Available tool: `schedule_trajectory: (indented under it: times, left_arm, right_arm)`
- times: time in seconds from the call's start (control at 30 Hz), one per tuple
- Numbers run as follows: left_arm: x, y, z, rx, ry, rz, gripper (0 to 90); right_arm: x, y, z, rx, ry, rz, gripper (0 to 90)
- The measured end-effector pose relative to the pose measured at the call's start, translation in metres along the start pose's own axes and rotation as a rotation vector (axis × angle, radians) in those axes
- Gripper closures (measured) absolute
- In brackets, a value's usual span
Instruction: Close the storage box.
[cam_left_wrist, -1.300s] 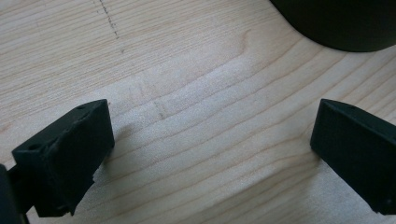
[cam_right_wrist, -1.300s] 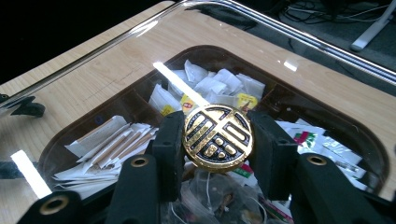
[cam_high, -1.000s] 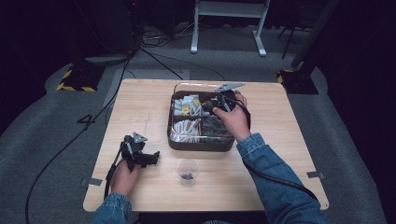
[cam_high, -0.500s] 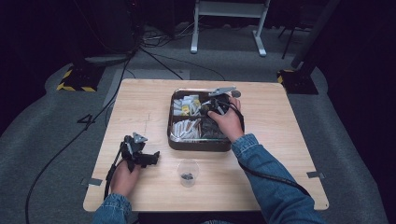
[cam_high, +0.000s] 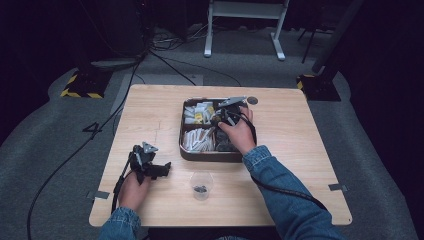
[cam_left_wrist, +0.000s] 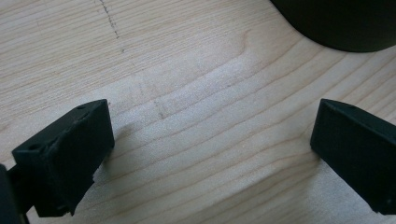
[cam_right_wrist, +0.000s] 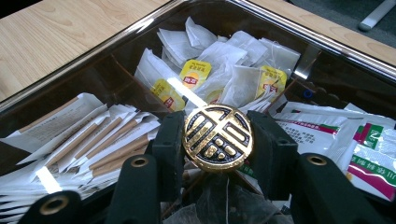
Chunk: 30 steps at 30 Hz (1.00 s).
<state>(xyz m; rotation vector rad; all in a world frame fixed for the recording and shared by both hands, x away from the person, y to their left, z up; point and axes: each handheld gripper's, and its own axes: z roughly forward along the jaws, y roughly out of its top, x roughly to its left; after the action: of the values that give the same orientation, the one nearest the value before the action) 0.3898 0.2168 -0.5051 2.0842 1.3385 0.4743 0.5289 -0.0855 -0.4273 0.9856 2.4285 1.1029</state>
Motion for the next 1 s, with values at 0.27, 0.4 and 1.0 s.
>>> schedule_trajectory:
  times: [0.27,0.4,1.0]
  left_arm:
    - [0.0000,0.0002,0.0002,-0.002,-0.001,0.000,0.0]
    - [0.0000,0.0002,0.0003,-0.002,-0.001,-0.001,0.0]
    - [0.0000,0.0003,0.0004,-0.002,-0.001,0.000,0.0]
  right_arm:
    - [-0.0009,-0.0025,0.0036,0.005,0.000,0.015,58.7]
    - [-0.0016,-0.0028,0.0045,0.003,-0.001,0.024,58.7]
    - [-0.0016,-0.0054,0.0082,0.001,-0.010,0.025,58.6]
